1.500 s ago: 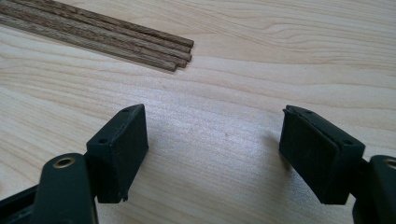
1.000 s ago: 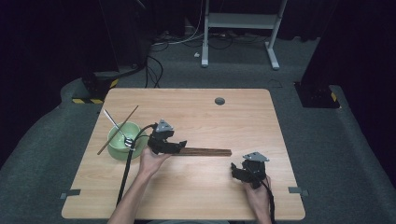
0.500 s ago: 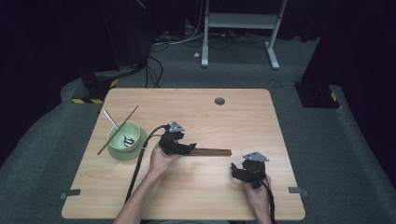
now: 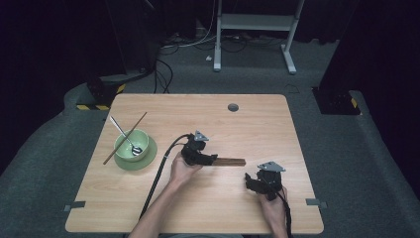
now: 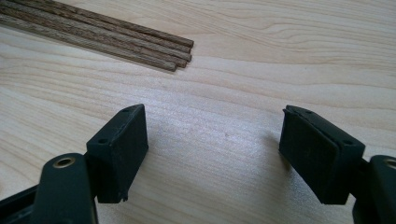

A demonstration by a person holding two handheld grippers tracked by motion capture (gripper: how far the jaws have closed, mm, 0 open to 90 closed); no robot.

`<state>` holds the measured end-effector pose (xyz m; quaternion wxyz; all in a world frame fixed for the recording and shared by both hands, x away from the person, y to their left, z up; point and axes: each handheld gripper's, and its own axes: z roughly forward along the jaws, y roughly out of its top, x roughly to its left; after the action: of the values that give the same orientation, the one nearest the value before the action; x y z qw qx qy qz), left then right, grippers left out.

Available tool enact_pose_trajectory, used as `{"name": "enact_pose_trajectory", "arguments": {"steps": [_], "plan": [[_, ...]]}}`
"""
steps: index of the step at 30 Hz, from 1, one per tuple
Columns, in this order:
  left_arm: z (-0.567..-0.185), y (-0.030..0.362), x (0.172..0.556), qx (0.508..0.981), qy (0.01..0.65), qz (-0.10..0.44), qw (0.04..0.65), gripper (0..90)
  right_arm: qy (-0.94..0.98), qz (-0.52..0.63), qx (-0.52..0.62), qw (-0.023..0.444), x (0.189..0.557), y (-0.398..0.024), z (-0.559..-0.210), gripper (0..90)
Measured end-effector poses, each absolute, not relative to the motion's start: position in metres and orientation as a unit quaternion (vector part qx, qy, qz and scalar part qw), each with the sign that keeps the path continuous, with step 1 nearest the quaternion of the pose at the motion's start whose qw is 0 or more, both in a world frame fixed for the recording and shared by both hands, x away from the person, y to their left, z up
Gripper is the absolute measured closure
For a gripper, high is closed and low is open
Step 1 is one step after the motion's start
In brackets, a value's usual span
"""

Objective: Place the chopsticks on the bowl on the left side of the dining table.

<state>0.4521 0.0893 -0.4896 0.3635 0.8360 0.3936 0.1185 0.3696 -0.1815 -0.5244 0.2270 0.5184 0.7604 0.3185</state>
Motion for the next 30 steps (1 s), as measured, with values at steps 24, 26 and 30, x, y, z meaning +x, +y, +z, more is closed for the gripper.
{"name": "enact_pose_trajectory", "arguments": {"steps": [24,26,30], "plan": [[-0.509,0.079,0.466,0.834,0.414,0.114,0.347,33.8,0.76,0.318,0.519,0.227,0.37,-0.181,-0.524,23.0],[-0.51,0.078,0.467,0.833,0.416,0.112,0.347,33.9,0.76,0.318,0.519,0.227,0.37,-0.181,-0.524,23.0],[-0.511,0.077,0.468,0.837,0.413,0.113,0.341,33.9,0.76,0.318,0.519,0.227,0.37,-0.181,-0.524,23.0]]}}
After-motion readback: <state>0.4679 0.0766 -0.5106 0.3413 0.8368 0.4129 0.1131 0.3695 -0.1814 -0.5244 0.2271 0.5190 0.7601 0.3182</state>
